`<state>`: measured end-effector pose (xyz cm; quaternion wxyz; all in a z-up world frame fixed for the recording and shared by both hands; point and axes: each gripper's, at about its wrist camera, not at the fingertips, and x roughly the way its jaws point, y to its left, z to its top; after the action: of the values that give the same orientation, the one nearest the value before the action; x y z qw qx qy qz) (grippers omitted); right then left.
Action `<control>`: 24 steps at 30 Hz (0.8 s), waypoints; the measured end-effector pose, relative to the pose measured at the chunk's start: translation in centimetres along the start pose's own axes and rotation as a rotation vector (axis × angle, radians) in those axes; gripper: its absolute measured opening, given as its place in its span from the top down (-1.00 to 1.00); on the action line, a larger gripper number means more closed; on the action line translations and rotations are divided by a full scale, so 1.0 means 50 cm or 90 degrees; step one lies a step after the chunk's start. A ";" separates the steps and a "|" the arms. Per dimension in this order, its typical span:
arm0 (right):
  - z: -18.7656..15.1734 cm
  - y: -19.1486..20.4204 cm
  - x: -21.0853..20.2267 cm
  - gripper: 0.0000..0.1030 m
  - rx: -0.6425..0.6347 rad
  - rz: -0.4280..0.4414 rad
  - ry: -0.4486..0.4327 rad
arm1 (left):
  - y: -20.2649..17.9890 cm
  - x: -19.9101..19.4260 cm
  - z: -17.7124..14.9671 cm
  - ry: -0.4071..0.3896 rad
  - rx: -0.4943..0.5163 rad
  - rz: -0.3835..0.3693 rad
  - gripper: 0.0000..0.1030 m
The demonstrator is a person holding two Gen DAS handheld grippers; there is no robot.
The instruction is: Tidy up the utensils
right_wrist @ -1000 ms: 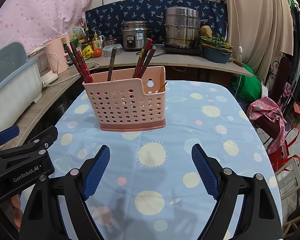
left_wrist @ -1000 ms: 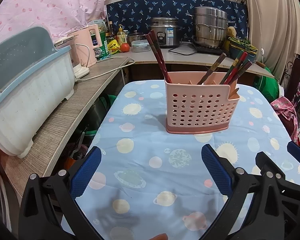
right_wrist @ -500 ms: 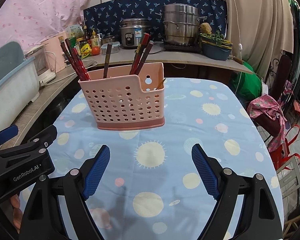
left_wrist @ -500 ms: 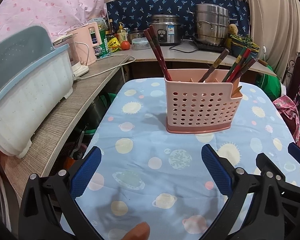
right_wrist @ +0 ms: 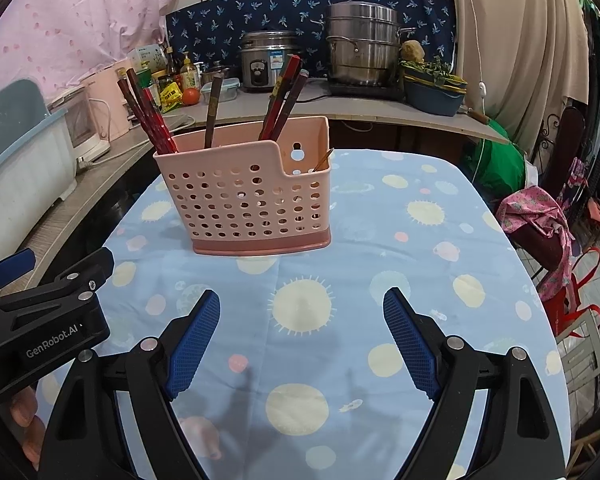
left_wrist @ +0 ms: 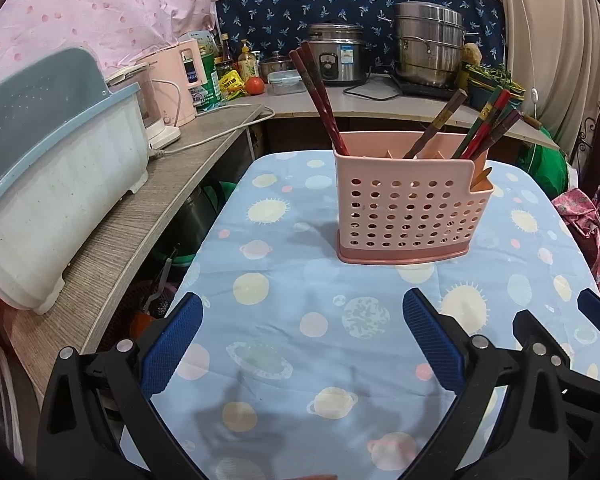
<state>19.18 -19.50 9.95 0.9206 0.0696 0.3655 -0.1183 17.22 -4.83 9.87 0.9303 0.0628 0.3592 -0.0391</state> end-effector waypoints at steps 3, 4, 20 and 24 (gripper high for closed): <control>0.000 0.000 0.002 -0.57 0.000 -0.001 0.001 | -0.001 0.002 0.000 0.000 0.000 0.003 -0.85; 0.001 0.000 0.003 -0.57 0.000 -0.001 0.002 | -0.002 0.003 0.000 0.000 0.001 0.004 -0.85; 0.005 -0.006 0.014 -0.57 0.005 -0.003 0.005 | -0.011 0.011 0.006 0.000 0.010 0.006 -0.84; 0.006 -0.006 0.015 -0.57 0.005 -0.003 0.006 | -0.013 0.012 0.009 -0.002 0.011 0.007 -0.84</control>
<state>19.84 -19.97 9.64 0.9184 0.0729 0.3693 -0.1217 17.89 -5.54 9.71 0.9304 0.0728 0.3573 -0.0370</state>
